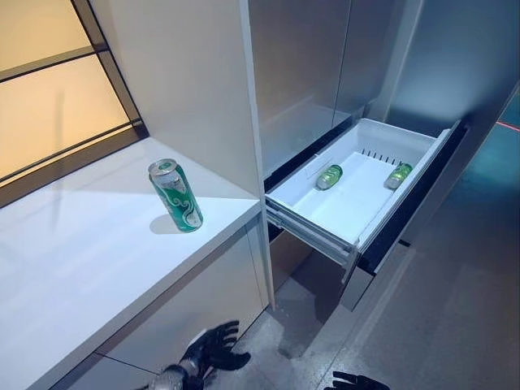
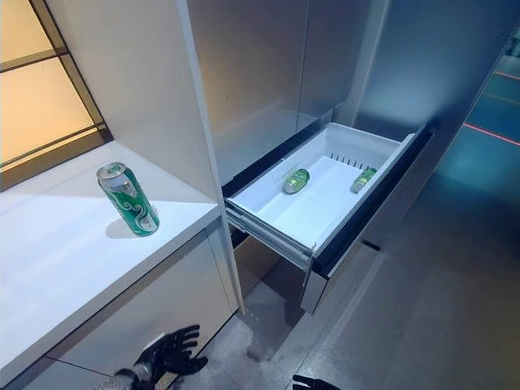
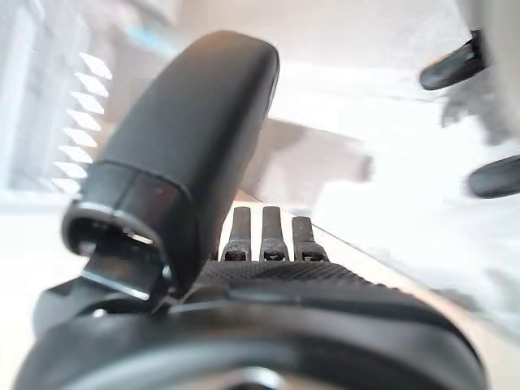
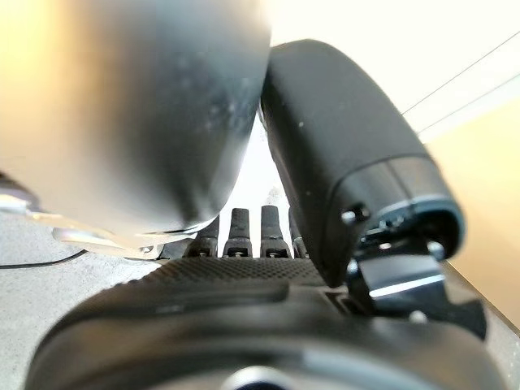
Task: Put drinks into fridge and close the fridge
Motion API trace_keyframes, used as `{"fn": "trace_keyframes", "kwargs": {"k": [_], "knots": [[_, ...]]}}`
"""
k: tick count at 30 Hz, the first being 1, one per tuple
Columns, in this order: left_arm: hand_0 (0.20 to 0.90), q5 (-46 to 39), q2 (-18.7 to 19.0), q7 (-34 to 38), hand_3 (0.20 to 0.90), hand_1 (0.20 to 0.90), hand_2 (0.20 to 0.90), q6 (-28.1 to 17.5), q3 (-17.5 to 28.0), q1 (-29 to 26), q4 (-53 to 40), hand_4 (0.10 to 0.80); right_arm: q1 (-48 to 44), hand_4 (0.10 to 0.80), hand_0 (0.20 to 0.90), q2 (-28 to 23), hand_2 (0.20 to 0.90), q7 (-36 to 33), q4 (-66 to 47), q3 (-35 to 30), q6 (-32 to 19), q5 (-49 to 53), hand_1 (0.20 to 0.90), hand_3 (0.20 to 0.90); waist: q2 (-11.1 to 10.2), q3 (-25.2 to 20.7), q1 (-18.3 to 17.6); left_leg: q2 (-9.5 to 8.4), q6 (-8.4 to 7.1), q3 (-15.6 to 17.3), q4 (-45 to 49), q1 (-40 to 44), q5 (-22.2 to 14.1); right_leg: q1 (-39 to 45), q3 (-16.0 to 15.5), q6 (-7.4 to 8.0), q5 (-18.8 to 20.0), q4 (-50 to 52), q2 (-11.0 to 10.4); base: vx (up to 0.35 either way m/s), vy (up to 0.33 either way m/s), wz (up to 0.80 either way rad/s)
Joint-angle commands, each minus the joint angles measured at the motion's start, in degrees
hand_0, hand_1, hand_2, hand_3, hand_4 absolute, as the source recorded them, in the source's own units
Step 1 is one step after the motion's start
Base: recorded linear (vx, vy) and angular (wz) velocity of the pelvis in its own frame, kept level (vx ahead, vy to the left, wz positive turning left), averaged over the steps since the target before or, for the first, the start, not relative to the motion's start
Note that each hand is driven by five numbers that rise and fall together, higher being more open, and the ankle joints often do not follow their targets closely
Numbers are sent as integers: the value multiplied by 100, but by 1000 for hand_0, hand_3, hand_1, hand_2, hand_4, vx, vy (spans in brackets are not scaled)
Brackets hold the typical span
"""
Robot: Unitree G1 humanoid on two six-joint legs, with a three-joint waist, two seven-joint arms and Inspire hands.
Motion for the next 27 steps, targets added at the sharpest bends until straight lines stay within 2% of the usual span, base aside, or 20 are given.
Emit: {"fn": "trace_keyframes", "kwargs": {"k": [1,3,4,6,8,10,11,12,18,22,24,27], "knots": [[900,-665,362,-1576,900,900,900,449,-144,-1000,-766,800,-367,800,900,-201,900,258,393,154,-62,-110,900,900,62,-20,100,-382,94,139,353,-116,-579,-277,-266,107,-526,657,150,-12,34,4],[900,-1211,657,-2345,900,900,900,1258,-105,-1240,-1601,800,-382,800,900,-228,900,248,404,207,-66,-72,900,900,90,-24,98,-385,96,130,335,-106,-577,-285,-253,121,-524,663,145,-11,24,4],[900,-1294,685,-2455,900,900,900,1318,-94,-1264,-1681,800,-381,800,900,-232,900,248,404,211,-68,-69,900,900,93,-23,98,-385,95,127,331,-102,-577,-283,-251,122,-524,663,144,-8,17,3],[900,-2274,895,-3087,900,900,900,2459,211,-1532,-2981,800,-326,800,900,-268,900,259,409,178,-123,-87,900,900,121,-30,110,-395,99,94,298,-79,-589,-275,-241,121,-521,654,138,-8,12,7],[900,-3218,997,-3157,900,900,900,3071,435,-1636,-4083,800,-249,800,900,-256,900,266,445,123,-224,-130,900,900,124,-36,119,-407,114,47,280,-46,-617,-243,-219,115,-531,640,140,3,-5,10],[900,-3963,912,-2840,900,900,900,3229,565,-1616,-4970,800,-177,800,900,-206,900,233,472,103,-315,-142,900,900,121,-37,132,-421,132,-11,258,-12,-638,-204,-199,110,-540,623,144,9,-12,6],[900,-4093,904,-2834,900,900,900,3146,580,-1612,-5034,800,-166,800,900,-199,900,229,477,104,-328,-144,900,900,120,-38,133,-423,135,-20,255,-5,-641,-197,-197,110,-541,620,144,10,-14,3],[900,-4476,793,-2580,900,900,900,3082,695,-1586,-5486,800,-115,800,900,-162,900,214,484,98,-380,-163,900,900,115,-41,141,-430,145,-66,238,18,-650,-170,-181,105,-544,602,150,16,-21,3],[900,-5748,531,-1660,900,900,900,1478,1254,-1504,-6264,800,98,800,900,33,900,57,390,252,-420,-117,900,900,62,-107,188,-426,136,-202,182,126,-682,-27,-163,74,-583,525,181,4,-5,0],[900,-5371,661,-1102,900,900,900,18,1698,-1540,-6360,800,194,800,900,117,900,-9,338,348,-419,-33,900,900,21,-148,235,-408,115,-254,155,162,-680,21,-184,50,-618,510,197,0,0,0],[900,-5048,815,-770,900,900,900,-523,1967,-1566,-6344,800,231,800,900,139,900,-17,346,368,-434,-24,900,900,3,-179,262,-401,108,-276,128,176,-679,36,-195,40,-643,497,207,19,-15,4],[900,-4607,971,-304,900,900,900,-966,2314,-1602,-6312,800,264,800,900,159,900,-19,380,389,-457,-10,900,900,-19,-233,302,-384,96,-286,87,188,-674,47,-206,21,-675,479,230,15,-13,5]]}}
